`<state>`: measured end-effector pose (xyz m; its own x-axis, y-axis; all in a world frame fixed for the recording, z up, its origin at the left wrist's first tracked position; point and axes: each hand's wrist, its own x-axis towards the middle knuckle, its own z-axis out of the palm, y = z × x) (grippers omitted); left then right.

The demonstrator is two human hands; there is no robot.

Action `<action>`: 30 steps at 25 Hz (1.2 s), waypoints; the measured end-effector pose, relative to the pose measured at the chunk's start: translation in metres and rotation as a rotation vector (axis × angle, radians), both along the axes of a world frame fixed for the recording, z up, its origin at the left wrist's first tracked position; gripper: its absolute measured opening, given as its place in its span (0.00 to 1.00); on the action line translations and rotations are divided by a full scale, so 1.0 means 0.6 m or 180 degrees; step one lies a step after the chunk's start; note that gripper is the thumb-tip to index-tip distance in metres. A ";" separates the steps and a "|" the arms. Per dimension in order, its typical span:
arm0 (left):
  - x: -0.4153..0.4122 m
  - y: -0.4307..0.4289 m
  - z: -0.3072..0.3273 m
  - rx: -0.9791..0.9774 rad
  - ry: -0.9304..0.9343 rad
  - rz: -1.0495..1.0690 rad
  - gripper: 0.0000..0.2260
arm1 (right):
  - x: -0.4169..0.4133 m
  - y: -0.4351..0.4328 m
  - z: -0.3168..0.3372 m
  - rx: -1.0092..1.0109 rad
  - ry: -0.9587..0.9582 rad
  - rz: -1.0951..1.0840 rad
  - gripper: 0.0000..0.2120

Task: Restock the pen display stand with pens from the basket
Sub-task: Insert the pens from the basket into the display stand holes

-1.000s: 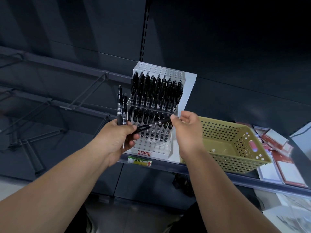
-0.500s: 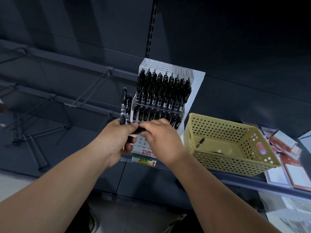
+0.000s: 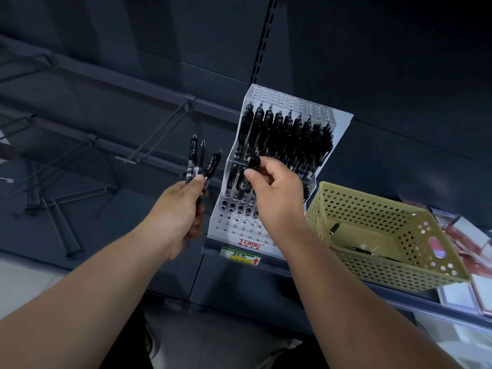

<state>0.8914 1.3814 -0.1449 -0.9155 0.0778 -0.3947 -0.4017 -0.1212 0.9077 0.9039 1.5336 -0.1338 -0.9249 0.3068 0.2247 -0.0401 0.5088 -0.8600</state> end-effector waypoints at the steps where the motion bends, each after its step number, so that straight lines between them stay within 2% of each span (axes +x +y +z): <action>1: -0.003 -0.001 -0.002 0.0012 -0.0007 -0.0008 0.14 | -0.005 -0.003 -0.003 -0.0056 -0.0024 0.0010 0.12; 5: -0.011 0.001 -0.005 0.0021 0.0009 -0.0054 0.14 | -0.020 -0.009 -0.020 -0.0069 -0.0043 0.0068 0.10; 17: -0.017 -0.002 -0.014 0.0067 -0.0022 -0.0101 0.14 | -0.042 -0.016 -0.054 0.0592 -0.0381 -0.0030 0.10; 21: -0.017 -0.005 -0.017 0.0006 -0.0036 -0.0125 0.14 | -0.053 -0.024 -0.072 0.0769 -0.0534 -0.0076 0.06; 30: -0.009 -0.012 -0.009 0.0258 -0.0131 -0.0208 0.11 | -0.055 -0.028 -0.071 0.0845 -0.0830 -0.0091 0.08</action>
